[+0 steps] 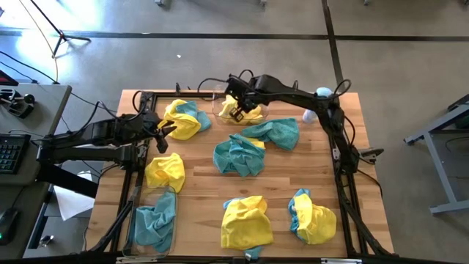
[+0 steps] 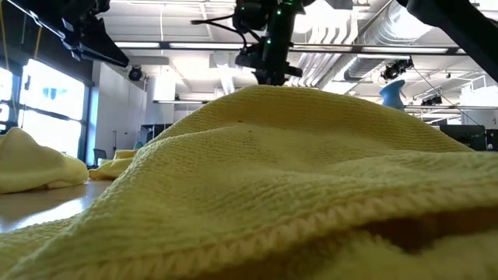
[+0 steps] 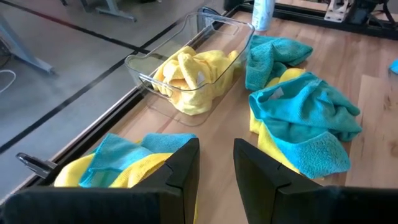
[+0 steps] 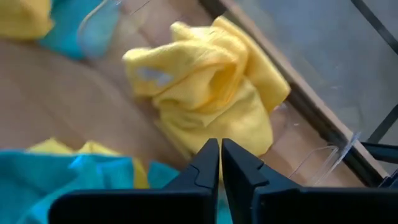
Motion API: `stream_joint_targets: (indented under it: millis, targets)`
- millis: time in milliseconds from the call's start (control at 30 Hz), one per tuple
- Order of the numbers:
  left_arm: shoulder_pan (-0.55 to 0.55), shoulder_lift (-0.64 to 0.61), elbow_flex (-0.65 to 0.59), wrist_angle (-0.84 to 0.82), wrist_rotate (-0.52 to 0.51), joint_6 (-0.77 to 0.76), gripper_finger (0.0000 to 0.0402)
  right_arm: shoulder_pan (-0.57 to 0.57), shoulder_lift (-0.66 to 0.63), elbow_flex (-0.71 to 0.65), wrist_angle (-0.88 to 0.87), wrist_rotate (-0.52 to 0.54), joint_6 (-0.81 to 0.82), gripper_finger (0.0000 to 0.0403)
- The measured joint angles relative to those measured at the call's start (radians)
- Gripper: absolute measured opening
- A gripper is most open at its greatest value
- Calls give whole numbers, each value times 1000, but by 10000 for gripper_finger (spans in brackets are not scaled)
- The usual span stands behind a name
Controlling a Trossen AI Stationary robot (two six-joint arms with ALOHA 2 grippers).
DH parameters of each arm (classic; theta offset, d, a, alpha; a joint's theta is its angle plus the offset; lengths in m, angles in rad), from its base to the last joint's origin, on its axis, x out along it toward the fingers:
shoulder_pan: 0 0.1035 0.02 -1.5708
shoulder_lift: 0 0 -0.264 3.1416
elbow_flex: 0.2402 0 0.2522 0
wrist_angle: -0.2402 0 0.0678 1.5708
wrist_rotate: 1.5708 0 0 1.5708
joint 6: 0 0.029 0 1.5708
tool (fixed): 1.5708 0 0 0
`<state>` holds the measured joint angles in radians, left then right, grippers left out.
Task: Sort microfiber towel by color & place in baskets
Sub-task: Put the yellow microfiber towel into the top transparent bin
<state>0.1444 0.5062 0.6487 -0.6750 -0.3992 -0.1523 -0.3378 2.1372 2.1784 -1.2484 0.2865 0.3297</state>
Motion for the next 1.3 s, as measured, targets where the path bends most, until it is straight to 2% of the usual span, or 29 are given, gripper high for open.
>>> stream_joint_targets:
  millis: [167, 400, 633, 800, 867, 967, 1133, 1300]
  targets:
    - [0, 14, 0, 0, 3, -53, 85, 33, -2, 0, -33, -5, -17, 2]
    - [-2, 59, 0, 0, 80, -115, 85, 75, -42, 0, -68, 2, -21, 1]
    - [-2, 118, 0, 1, 109, -187, 85, 113, -84, 0, -98, 28, -21, 1]
    - [-4, 145, 0, 0, 139, -218, 85, 159, -86, -24, -64, 24, -17, 0]
    - [-9, 152, 0, 1, 149, -232, 85, 174, -108, -106, 18, -16, -14, 0]
    - [-31, 160, 0, 11, 151, -252, 85, 196, -179, -307, 203, -88, 5, 0]
    - [-76, 183, 0, 80, 150, -265, 85, 225, -379, -650, 471, -180, 28, 0]
    - [-118, 243, 0, 162, 131, -268, 85, 250, -605, -917, 631, -190, 36, 0]
